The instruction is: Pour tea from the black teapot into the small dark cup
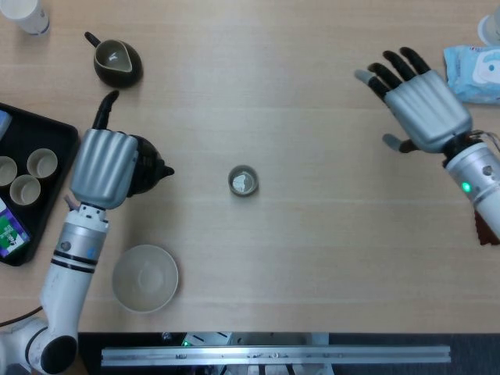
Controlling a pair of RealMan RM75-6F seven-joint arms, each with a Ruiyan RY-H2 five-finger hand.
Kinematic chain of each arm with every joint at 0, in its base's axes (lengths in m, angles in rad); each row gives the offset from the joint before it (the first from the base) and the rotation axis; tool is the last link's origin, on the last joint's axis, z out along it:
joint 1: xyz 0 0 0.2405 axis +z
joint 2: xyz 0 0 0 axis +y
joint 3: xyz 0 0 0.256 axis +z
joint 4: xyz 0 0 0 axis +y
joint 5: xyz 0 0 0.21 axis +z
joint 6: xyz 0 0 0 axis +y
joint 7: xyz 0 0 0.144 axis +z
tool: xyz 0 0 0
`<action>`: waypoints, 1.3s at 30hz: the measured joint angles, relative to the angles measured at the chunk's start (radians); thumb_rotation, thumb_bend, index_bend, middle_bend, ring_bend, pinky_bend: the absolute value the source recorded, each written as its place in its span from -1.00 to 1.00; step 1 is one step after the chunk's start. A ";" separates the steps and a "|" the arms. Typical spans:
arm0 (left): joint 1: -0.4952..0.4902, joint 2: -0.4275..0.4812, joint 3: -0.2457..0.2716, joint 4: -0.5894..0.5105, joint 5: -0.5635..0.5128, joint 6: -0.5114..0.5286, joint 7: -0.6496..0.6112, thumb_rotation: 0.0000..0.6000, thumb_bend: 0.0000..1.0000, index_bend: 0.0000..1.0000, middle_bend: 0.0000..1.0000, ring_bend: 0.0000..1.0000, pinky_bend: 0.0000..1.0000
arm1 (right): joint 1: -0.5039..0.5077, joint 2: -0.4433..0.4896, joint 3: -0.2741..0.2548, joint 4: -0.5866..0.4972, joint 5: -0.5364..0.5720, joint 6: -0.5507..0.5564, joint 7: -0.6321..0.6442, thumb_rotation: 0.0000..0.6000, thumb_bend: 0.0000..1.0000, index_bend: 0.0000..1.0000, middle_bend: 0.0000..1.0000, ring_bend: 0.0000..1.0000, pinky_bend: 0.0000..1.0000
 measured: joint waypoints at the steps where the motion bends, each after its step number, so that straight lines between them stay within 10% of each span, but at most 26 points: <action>1: -0.004 -0.007 0.000 -0.001 -0.001 -0.003 0.008 0.98 -0.37 1.00 1.00 0.73 -0.83 | -0.007 0.006 -0.002 0.002 -0.006 0.000 0.008 1.00 -0.58 -0.76 -0.70 -0.97 -0.85; 39: -0.141 -0.267 -0.058 0.171 -0.157 -0.062 0.155 0.98 -0.37 1.00 1.00 0.73 -0.83 | -0.133 0.056 0.034 0.108 -0.080 -0.091 0.101 1.00 -0.59 -0.76 -0.70 -0.97 -0.85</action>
